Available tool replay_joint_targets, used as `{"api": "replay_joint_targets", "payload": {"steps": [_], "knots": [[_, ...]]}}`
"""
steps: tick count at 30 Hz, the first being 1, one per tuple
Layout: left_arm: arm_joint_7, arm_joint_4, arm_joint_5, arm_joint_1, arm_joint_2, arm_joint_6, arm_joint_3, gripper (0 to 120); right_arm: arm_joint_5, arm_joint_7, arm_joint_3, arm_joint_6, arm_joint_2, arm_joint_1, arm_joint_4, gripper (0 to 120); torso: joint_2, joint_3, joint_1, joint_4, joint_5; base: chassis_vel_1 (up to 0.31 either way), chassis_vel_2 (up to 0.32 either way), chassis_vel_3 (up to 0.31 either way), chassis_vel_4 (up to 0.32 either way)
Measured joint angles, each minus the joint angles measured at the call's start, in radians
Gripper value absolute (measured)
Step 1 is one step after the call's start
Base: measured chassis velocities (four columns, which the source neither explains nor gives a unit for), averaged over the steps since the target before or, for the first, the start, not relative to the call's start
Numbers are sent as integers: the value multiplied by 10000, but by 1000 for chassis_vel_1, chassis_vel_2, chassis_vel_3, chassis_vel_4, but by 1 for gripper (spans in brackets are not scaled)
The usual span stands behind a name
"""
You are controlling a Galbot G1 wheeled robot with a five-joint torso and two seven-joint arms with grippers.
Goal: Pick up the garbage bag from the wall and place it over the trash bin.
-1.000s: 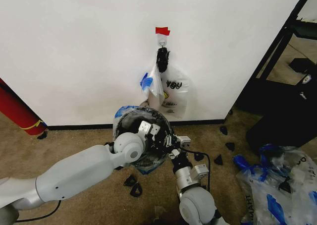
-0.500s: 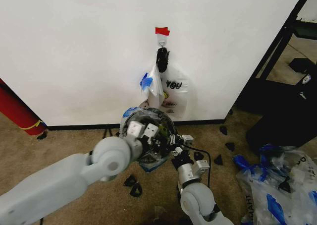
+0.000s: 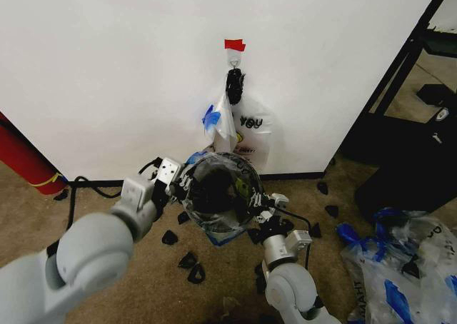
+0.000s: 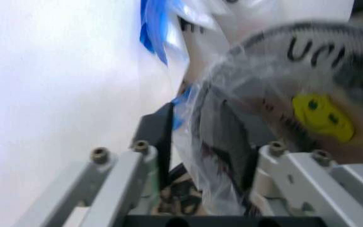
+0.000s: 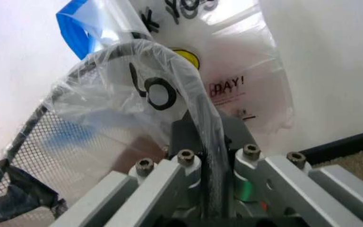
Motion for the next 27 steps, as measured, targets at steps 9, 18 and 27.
{"api": "replay_joint_targets", "payload": {"steps": [9, 18, 27], "knots": [[-173, 186, 295, -203, -468, 648, 764, 66, -458, -3, -12, -67, 18, -93, -76, 0, 0, 1, 0, -2, 2, 0, 0, 0, 0], [-209, 1061, 774, -810, -702, 890, 1622, 97, -774, -36, -89, -76, 161, -23, -152, 0, 0, 2, 1, 0, 1, 0, 0, 0, 0], [-124, 1632, 1640, -674, -605, 888, 1586, 100, -864, -56, -90, -58, 158, -30, -148, 0, 0, 2, 1, 0, 1, 0, 0, 0, 0]]}}
